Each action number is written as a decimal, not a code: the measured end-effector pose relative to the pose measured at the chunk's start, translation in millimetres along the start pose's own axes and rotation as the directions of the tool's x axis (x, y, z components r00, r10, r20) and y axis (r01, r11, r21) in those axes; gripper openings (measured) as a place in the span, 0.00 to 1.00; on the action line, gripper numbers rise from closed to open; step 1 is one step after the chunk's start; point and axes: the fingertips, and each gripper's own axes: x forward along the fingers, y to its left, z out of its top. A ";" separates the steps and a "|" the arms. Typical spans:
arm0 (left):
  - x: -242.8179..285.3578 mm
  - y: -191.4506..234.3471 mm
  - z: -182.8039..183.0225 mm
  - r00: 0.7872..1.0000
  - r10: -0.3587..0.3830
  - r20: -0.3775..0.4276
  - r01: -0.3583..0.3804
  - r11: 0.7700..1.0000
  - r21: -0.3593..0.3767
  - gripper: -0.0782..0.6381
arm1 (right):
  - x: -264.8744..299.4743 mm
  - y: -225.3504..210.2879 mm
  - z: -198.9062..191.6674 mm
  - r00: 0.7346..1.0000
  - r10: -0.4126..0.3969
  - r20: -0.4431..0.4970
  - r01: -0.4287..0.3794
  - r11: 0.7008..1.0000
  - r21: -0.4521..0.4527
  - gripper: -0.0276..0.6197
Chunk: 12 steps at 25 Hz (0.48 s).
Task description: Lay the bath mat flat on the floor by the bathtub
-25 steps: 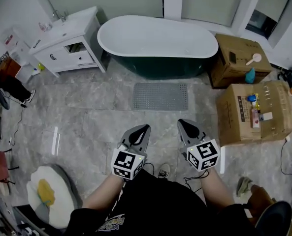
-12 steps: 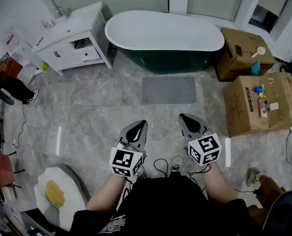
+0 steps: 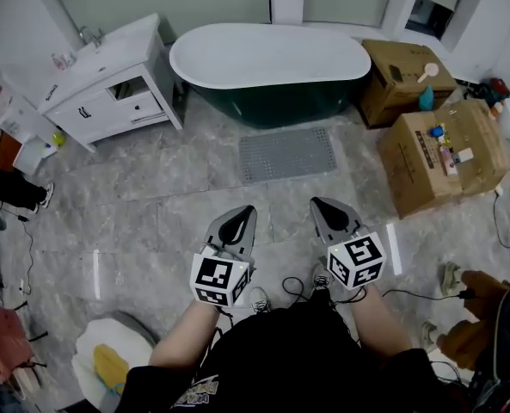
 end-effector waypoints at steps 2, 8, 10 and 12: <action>-7.7 1.7 -1.3 1.000 -0.031 0.000 0.031 0.999 0.008 0.13 | -5.6 10.7 -1.8 0.999 -0.032 0.004 0.032 0.999 0.003 0.07; -22.1 -6.6 -8.0 0.991 -0.131 -0.020 0.132 0.991 0.036 0.13 | -24.9 29.8 -8.5 0.994 -0.110 0.012 0.109 0.994 0.021 0.07; -24.3 -10.7 -7.7 0.990 -0.143 -0.018 0.144 0.989 0.033 0.13 | -30.7 32.9 -11.6 0.993 -0.115 0.006 0.115 0.993 0.017 0.07; -25.3 -14.4 -6.6 0.988 -0.151 -0.013 0.151 0.988 0.032 0.13 | -35.5 33.5 -13.0 0.993 -0.121 0.004 0.121 0.993 0.013 0.07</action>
